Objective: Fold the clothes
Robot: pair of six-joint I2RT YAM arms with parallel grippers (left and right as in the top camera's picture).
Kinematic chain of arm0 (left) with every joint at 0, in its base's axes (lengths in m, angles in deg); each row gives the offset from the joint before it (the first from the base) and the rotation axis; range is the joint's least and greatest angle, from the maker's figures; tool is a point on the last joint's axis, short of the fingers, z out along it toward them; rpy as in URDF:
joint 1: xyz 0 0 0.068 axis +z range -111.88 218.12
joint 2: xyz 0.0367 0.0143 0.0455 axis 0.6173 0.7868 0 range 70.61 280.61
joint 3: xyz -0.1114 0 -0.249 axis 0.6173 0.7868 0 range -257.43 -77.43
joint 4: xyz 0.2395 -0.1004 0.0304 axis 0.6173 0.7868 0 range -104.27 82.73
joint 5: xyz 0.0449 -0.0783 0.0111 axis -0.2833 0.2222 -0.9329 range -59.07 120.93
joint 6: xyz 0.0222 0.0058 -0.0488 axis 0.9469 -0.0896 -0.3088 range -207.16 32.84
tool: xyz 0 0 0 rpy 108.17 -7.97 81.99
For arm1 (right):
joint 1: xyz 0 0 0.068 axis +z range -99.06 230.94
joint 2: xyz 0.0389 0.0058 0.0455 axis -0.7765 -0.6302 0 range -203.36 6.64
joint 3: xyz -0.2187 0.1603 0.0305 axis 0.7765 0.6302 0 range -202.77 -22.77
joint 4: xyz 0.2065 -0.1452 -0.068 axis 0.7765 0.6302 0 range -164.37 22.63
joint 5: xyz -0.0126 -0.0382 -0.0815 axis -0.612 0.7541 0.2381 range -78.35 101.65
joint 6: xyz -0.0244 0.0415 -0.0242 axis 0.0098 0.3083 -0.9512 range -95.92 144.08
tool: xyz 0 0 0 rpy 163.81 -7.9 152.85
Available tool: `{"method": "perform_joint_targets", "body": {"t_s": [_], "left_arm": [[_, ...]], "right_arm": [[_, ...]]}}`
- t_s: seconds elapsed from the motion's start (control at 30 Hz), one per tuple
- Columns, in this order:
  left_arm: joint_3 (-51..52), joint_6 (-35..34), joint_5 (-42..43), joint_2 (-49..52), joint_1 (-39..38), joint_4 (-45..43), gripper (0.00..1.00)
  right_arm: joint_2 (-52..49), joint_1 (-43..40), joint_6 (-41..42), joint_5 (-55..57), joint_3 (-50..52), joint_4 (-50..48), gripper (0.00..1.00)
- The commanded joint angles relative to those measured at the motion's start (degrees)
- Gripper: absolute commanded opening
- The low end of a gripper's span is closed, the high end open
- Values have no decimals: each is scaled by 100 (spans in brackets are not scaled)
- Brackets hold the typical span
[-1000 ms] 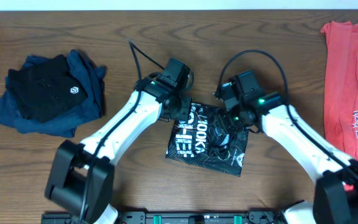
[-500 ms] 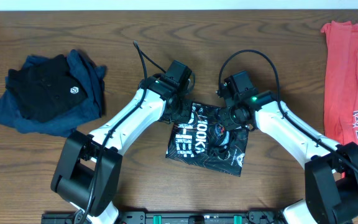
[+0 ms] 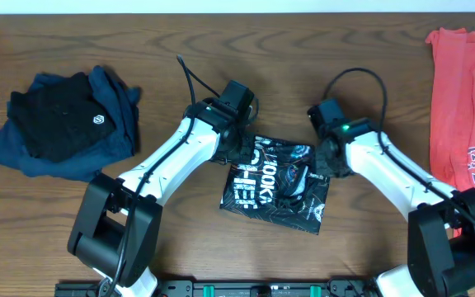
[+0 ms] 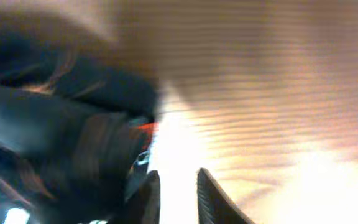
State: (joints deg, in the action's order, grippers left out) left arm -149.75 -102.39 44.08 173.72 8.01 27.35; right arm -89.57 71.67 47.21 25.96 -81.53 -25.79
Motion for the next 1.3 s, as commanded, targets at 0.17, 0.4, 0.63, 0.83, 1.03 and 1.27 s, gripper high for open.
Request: {"method": "perform_joint_targets", "body": {"t_s": [0.17,0.4,0.63,0.83,1.03,1.27], "left_arm": [[11,-52,-9,42,2,55,43],[11,-50,-11,42,2,76,43],[11,-52,-13,42,2,76,43],[11,-50,-11,42,2,76,43],[11,-52,-13,42,2,76,43],[11,-50,-11,42,2,76,43]], "right_arm": [[0,-153,446,-136,0,15,13],[549,-153,-496,-1847,0,140,16],[859,190,-1281,-2955,13,452,23],[844,955,-1270,-2509,245,212,33],[844,1414,-946,-2031,595,-214,43],[844,1543,-787,-2033,1067,-872,42]]}}
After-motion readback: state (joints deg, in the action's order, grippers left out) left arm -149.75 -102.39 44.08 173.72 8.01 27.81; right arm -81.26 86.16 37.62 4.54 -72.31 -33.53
